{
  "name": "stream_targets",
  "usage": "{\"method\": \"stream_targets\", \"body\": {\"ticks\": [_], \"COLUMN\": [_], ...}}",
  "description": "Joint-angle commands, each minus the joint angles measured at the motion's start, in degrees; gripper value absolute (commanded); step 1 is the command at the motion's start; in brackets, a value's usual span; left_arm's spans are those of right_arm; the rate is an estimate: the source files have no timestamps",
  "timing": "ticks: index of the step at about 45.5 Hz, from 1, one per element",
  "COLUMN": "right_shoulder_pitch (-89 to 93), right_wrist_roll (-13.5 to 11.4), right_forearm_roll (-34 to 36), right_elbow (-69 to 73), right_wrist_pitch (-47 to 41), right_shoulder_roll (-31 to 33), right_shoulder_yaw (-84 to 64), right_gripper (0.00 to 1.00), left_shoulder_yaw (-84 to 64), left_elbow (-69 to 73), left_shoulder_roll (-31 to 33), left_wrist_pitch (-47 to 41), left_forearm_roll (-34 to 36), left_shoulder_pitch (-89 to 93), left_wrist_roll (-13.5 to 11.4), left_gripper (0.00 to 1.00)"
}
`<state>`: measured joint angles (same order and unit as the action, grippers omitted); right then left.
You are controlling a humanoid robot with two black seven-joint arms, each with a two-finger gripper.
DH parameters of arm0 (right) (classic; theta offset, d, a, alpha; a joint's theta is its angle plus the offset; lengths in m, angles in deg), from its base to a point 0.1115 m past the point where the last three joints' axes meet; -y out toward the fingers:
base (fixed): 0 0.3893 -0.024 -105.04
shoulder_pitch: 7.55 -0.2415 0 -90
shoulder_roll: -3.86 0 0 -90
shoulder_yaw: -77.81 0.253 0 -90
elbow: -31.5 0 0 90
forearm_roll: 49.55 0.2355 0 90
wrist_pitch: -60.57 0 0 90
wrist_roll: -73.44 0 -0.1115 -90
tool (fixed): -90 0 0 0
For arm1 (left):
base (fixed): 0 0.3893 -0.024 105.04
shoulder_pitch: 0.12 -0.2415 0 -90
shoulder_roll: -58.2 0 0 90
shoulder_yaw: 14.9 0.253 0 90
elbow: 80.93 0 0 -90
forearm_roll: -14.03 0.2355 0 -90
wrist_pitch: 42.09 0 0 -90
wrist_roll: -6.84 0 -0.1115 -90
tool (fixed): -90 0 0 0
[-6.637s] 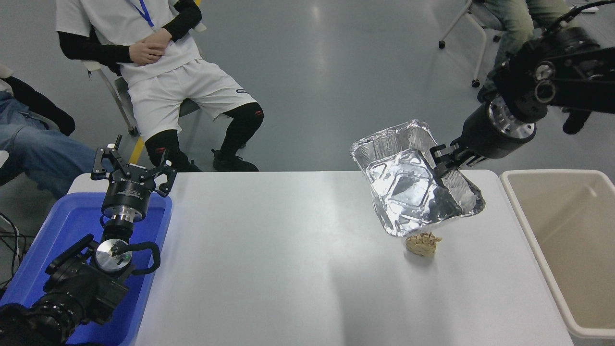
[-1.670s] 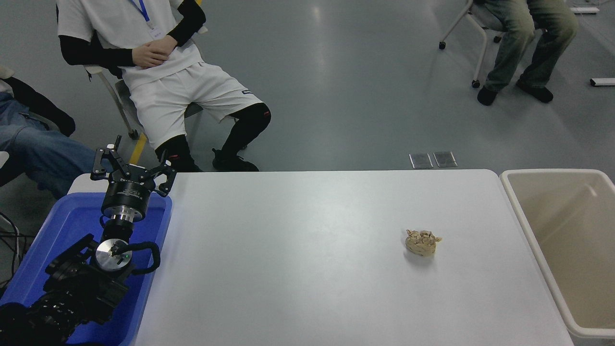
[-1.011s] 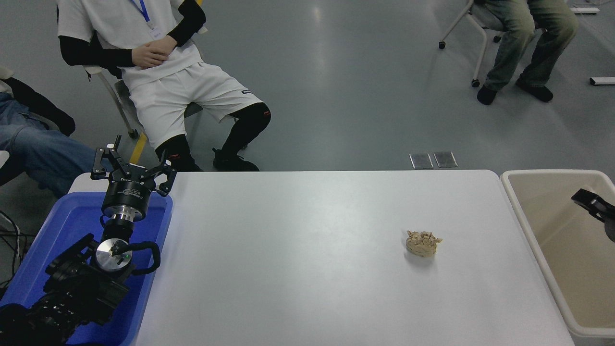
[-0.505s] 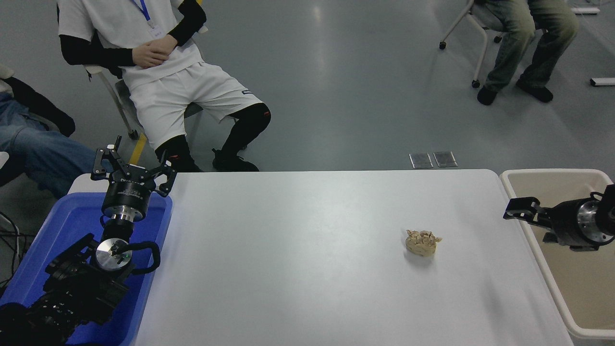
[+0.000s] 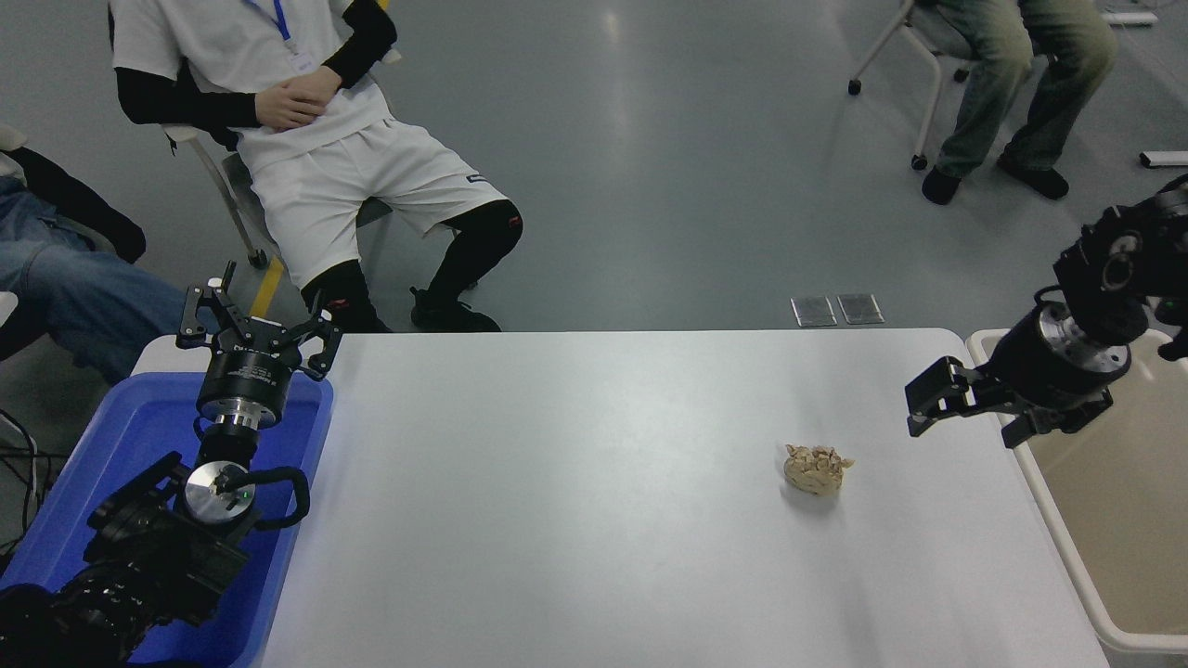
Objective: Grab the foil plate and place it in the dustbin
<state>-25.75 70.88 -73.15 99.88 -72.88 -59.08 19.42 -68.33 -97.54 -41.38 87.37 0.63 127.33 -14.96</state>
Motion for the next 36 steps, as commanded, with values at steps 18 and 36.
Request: {"method": "stream_targets", "body": {"ticks": [18, 36], "right_shoulder_pitch": [-11.77, -12.30], "right_wrist_roll": [0.01, 0.01], "right_forearm_roll": [0.31, 0.57], "right_elbow": [0.34, 0.26], "right_wrist_pitch": [-1.56, -1.56], "right_shoulder_roll": [-3.95, -6.05], "right_shoulder_yaw": [-0.14, -0.84], "right_gripper": [1.00, 1.00], "left_shoulder_yaw": [0.00, 0.00], "left_elbow": [0.00, 0.00], "left_shoulder_roll": [0.00, 0.00], "left_wrist_pitch": [0.00, 0.00], "left_forearm_roll": [0.05, -0.04], "left_shoulder_pitch": [0.00, 0.00], "left_wrist_roll": [0.00, 0.00], "left_gripper": [0.99, 0.99]}}
